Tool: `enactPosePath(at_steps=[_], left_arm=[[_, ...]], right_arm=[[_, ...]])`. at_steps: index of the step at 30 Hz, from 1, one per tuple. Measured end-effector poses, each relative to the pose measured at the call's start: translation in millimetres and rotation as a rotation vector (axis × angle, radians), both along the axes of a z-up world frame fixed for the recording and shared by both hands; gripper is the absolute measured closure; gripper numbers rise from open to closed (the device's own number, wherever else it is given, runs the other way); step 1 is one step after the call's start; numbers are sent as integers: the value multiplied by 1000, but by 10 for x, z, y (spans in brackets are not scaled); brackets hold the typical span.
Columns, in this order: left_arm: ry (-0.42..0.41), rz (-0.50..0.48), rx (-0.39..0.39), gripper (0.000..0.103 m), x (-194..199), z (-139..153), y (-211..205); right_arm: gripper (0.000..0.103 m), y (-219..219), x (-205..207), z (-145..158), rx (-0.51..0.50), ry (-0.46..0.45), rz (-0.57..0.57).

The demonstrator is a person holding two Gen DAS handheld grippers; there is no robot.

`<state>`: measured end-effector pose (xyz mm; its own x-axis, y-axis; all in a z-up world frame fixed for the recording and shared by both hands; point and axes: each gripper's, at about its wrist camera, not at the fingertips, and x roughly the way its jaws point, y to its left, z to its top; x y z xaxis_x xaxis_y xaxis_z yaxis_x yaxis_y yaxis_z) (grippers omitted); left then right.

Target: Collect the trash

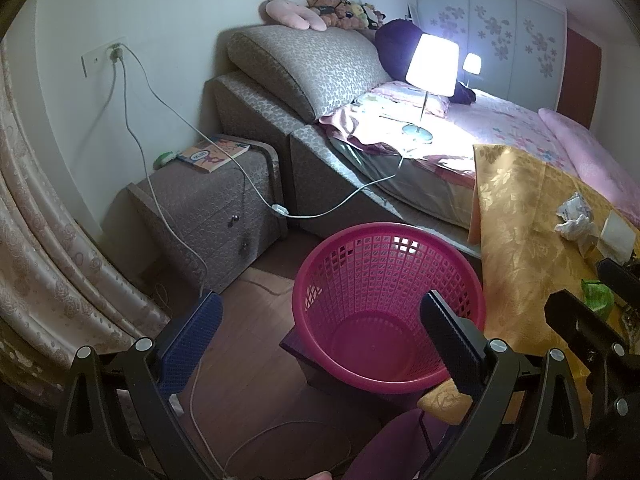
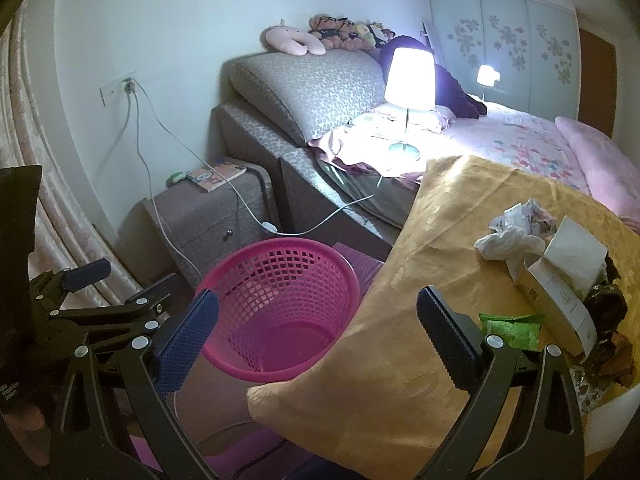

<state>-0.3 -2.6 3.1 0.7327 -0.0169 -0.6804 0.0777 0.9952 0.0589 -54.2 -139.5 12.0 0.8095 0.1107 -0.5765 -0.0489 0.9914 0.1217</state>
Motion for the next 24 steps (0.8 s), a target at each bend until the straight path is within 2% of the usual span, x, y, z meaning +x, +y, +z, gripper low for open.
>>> enactPosePath(at_steps=[24], left_arm=[[4,0,-1,8,-11,-7,34]], right_arm=[[7,-8,5,-22,1,1,0]])
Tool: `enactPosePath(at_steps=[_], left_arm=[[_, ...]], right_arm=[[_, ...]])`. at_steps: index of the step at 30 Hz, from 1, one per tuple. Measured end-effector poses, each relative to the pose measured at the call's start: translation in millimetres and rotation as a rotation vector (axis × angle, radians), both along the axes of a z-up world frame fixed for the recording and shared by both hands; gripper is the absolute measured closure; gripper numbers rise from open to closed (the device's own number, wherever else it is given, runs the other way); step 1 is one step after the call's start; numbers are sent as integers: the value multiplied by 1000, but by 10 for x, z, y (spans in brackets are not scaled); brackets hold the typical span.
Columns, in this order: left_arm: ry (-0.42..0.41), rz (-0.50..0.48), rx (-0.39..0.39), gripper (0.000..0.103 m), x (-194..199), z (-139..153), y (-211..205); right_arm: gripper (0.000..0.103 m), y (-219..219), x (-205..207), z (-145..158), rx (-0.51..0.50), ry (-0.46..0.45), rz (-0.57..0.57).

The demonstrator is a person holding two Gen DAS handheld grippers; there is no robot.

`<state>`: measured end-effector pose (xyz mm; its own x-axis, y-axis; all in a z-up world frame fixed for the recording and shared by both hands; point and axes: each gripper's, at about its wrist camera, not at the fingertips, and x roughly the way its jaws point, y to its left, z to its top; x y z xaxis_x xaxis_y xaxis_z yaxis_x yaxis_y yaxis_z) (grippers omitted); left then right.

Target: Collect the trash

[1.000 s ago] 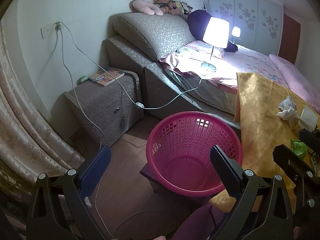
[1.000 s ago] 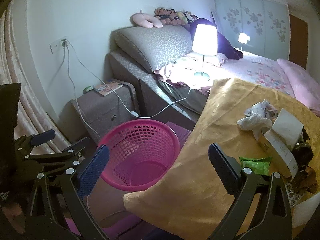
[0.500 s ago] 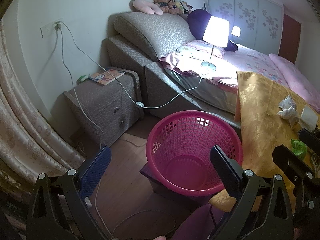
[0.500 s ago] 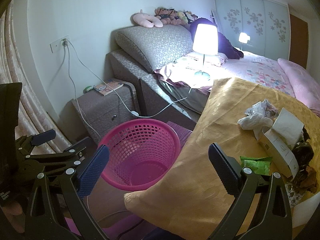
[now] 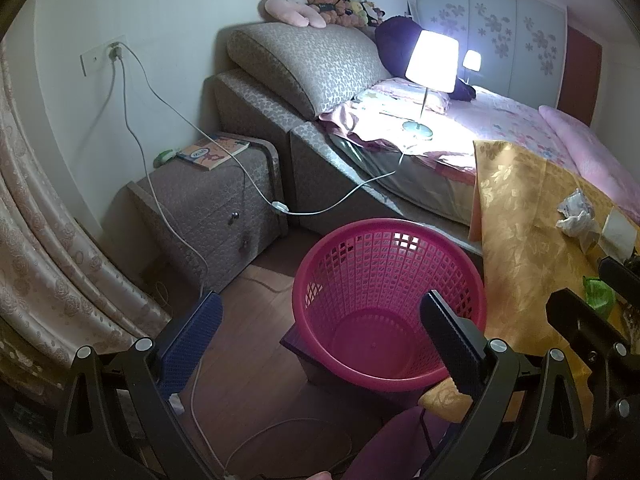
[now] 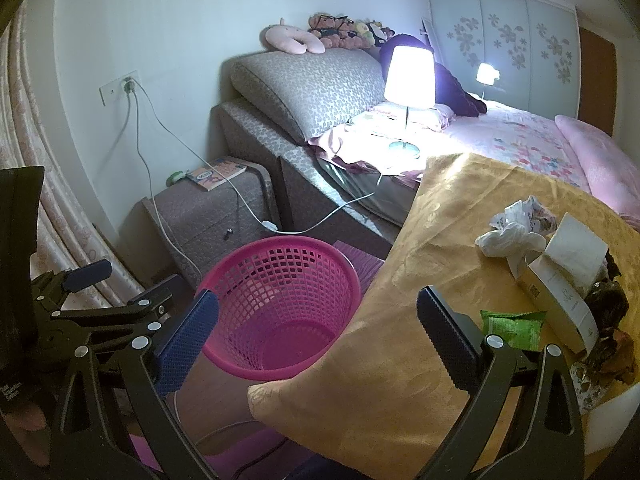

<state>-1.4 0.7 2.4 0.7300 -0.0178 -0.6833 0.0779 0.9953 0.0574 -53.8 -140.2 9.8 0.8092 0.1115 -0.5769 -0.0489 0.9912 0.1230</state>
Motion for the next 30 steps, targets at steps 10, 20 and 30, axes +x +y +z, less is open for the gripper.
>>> enactPosePath(at_steps=[10,20,30], left_arm=[[1,-2,1,8,5,3,-1],[1,-1,2,8,6,3,-1],[1,-4,2,8,-5,-17,7]], right_arm=[[7,-5,5,2,1,2,0],[7,-10,5,-1,1,1,1],[7,-23,-11,-6,7,-2,-8]])
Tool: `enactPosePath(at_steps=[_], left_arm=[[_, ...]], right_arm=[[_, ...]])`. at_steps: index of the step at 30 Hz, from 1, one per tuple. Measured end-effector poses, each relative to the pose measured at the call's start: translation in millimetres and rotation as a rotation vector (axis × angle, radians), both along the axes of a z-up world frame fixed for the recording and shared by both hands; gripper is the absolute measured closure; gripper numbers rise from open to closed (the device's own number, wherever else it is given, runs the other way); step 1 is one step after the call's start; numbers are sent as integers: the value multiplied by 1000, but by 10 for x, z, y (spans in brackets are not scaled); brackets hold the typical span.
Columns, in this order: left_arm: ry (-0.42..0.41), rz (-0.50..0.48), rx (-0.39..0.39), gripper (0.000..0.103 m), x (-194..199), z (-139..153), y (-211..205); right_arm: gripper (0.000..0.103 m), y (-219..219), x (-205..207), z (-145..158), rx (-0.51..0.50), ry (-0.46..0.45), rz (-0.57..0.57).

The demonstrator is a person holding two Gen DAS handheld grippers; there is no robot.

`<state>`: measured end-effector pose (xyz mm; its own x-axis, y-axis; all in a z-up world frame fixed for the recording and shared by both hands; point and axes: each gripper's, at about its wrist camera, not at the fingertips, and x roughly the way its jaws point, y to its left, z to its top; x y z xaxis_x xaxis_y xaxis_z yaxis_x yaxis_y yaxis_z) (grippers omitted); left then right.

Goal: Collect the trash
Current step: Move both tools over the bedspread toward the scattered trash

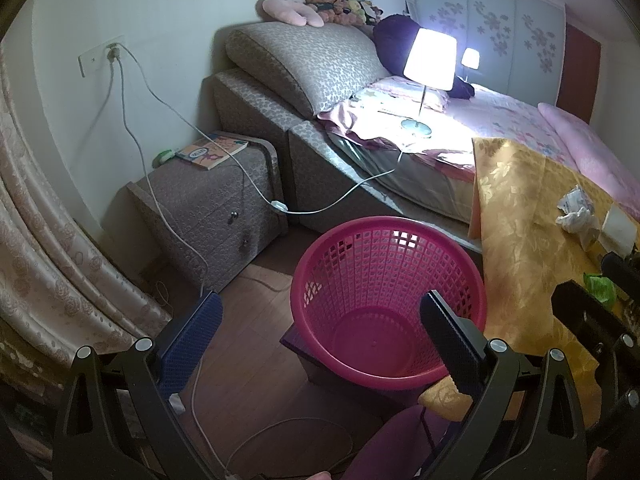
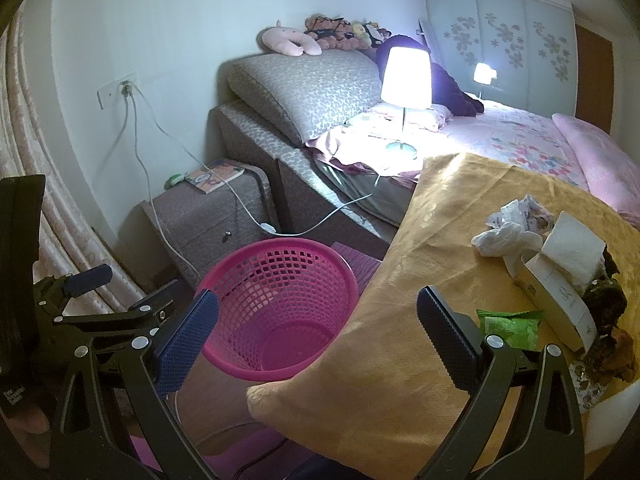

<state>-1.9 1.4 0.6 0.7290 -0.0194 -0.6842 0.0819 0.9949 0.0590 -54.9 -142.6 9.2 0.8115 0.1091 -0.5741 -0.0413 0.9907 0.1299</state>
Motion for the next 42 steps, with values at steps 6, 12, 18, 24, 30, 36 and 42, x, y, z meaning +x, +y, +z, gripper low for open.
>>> enactPosePath(at_steps=[6,12,18,24,30,36,42], left_arm=[[6,-29,1,8,-49,-48,-32],[30,-87,-14,8,-45,-43,-176],[35,-226,16,8,-155,-46,-500],[35,-378,21,8,-268,-45,-881],[8,-522,25,8,-341,-27,-1294],[40,-620,-9,8,-296,-27,-1745],[99,-701,-24,8,-277,-166,-2165]], right_arm=[[7,-127,-95,61,13,-22,-48],[7,-468,-232,146,15,-24,-151],[7,-973,-481,196,39,-26,-292],[7,-1374,-749,152,53,-22,-413],[7,-1598,-948,81,27,-20,-493],[7,-1784,-1146,48,15,-18,-546],[7,-1859,-1287,49,-9,-20,-576]])
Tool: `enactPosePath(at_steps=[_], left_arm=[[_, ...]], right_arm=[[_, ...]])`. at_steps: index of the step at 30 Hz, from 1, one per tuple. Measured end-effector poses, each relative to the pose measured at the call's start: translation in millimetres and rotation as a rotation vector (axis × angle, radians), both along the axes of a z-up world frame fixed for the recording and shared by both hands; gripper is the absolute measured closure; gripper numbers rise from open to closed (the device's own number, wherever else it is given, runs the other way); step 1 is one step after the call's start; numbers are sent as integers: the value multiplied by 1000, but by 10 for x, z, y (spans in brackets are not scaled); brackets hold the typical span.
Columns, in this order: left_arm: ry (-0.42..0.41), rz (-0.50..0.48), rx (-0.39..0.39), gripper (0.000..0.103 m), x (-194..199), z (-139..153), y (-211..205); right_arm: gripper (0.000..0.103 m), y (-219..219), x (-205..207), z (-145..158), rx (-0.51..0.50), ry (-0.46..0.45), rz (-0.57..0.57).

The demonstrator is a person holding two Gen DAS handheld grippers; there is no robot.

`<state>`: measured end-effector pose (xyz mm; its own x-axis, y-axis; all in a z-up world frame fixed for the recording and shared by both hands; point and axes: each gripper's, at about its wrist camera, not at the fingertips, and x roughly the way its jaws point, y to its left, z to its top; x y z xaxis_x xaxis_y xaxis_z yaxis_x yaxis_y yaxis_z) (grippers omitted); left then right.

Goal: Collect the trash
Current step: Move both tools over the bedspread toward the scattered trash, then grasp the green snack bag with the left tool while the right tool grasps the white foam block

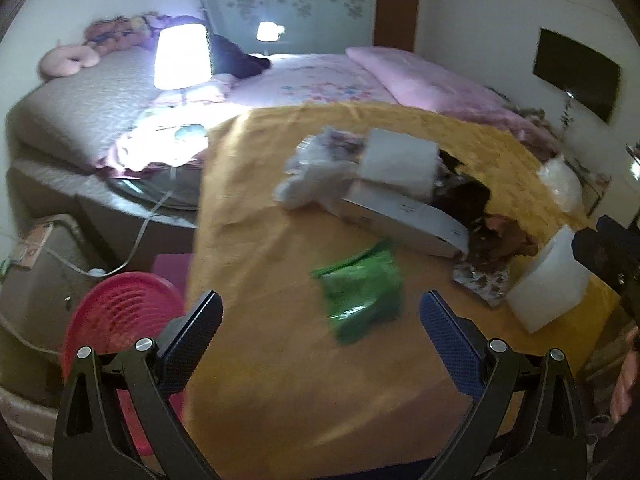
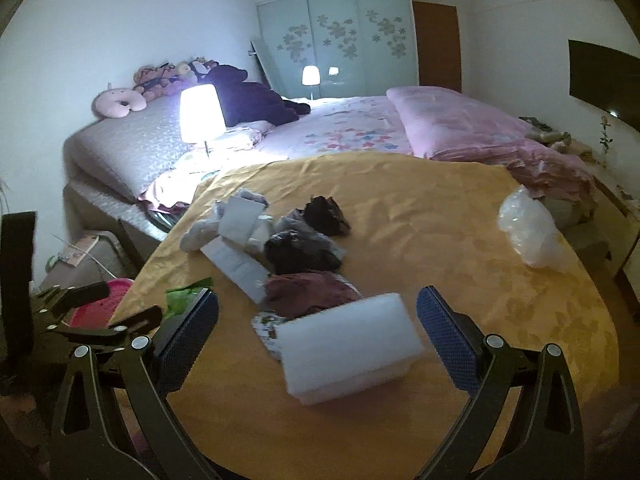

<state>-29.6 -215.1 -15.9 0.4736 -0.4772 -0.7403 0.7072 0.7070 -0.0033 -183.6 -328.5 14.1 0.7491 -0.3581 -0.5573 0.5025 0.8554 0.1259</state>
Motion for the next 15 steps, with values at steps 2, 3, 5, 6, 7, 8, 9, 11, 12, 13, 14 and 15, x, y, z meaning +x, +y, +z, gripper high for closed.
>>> enactPosePath(at_steps=[2,3,5,6,7,8,9,11,12,13,14,15], left_arm=[[23,-9,3,8,39,-62,-101],[29,-10,4,8,43,-75,-121],[42,-6,13,8,92,-128,-197],[53,-3,17,8,120,-154,-223],[67,1,18,9,138,-168,-217],[92,7,17,9,182,-200,-234],[111,11,14,9,212,-222,-243],[126,16,12,11,253,-242,-240],[122,14,13,15,257,-238,-245],[120,12,14,18,254,-231,-244],[119,11,12,23,258,-225,-242],[117,11,10,28,265,-219,-246]], right_arm=[[7,-30,-25,-23,8,5,-9],[7,-46,-33,-36,11,8,-13],[7,-89,-70,-71,19,13,-24],[7,-100,-85,-87,23,17,-28],[7,-101,-100,-92,24,19,-31],[7,-105,-104,-104,27,22,-34],[7,-117,-111,-116,29,24,-36],[7,-141,-116,-146,35,32,-39],[7,-152,-115,-162,37,34,-41],[7,-164,-112,-178,39,37,-40],[7,-175,-105,-200,40,42,-38],[7,-182,-91,-224,42,50,-33]])
